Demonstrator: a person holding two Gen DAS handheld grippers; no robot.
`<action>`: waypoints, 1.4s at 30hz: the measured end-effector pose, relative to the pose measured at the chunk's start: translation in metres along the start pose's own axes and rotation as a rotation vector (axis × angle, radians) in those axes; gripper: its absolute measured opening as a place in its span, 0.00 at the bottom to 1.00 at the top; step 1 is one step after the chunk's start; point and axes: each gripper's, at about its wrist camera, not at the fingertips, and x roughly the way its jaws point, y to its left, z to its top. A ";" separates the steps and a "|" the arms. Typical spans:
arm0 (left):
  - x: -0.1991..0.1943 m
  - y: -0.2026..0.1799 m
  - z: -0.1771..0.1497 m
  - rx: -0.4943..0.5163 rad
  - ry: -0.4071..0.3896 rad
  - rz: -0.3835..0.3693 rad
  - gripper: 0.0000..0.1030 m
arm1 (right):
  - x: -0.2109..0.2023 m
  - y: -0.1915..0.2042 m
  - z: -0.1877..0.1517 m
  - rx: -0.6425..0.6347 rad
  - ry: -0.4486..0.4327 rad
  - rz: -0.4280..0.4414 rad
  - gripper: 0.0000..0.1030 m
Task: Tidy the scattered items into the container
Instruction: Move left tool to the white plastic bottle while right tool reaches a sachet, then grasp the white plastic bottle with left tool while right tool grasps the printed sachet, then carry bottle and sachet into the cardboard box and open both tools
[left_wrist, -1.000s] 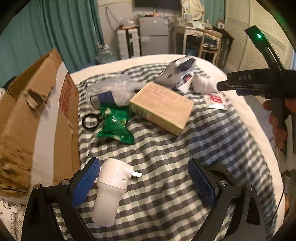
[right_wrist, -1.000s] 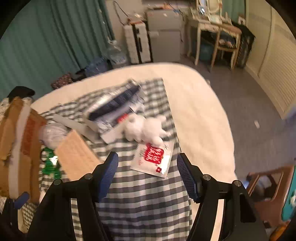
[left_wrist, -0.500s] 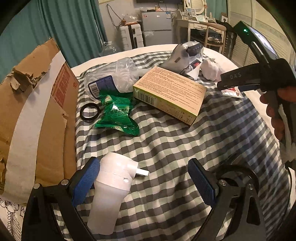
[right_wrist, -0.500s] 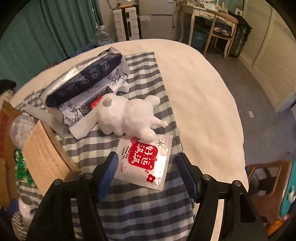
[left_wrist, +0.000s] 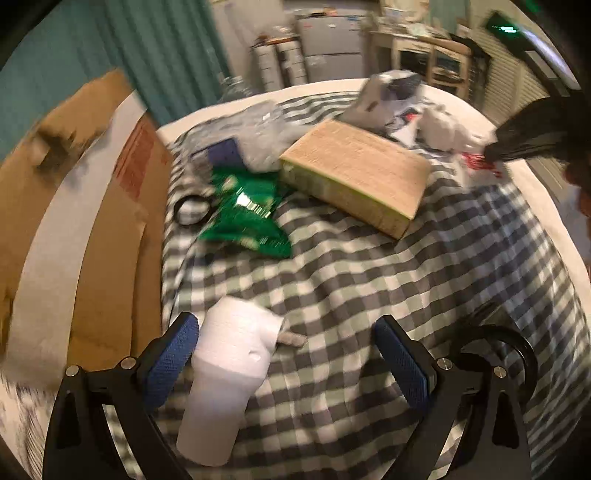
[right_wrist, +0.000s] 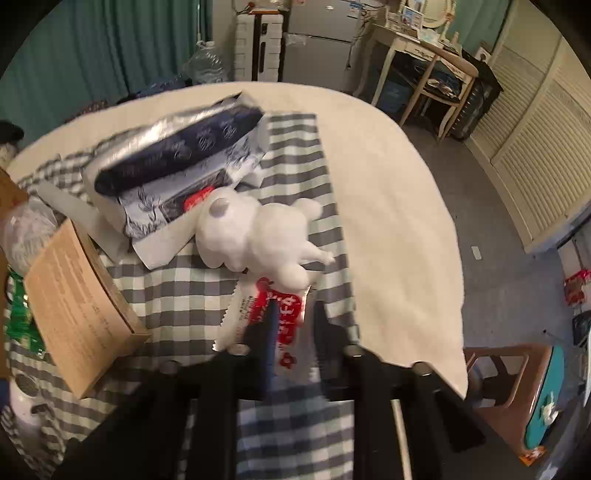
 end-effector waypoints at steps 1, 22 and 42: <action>0.001 -0.002 -0.002 -0.010 0.006 0.013 0.95 | -0.004 -0.003 0.000 0.012 0.002 0.012 0.09; -0.017 0.024 -0.011 -0.175 0.152 -0.137 0.42 | -0.114 0.016 -0.013 -0.044 -0.109 0.177 0.11; -0.016 0.004 0.010 -0.124 0.085 -0.200 0.42 | 0.012 0.012 -0.006 0.081 0.075 0.139 0.28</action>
